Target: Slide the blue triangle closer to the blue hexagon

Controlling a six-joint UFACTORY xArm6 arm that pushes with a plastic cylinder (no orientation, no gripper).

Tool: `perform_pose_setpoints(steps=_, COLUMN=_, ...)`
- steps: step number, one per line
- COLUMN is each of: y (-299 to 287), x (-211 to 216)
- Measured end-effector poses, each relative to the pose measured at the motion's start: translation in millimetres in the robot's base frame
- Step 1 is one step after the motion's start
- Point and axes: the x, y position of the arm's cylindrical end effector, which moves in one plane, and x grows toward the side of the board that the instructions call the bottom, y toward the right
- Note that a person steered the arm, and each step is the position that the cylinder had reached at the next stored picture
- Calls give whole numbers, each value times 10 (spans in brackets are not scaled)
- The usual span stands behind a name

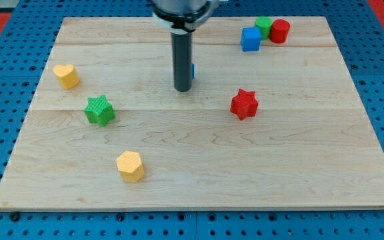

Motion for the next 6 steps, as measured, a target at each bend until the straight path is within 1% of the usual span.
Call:
perform_pose_setpoints(steps=1, y=274, x=-457)
perform_pose_setpoints(steps=2, y=213, x=-807)
perform_pose_setpoints(steps=3, y=-16, x=-431)
perform_pose_setpoints(steps=4, y=-442, x=-837)
perform_pose_setpoints(steps=5, y=113, x=-955)
perform_pose_setpoints(steps=6, y=955, x=-835)
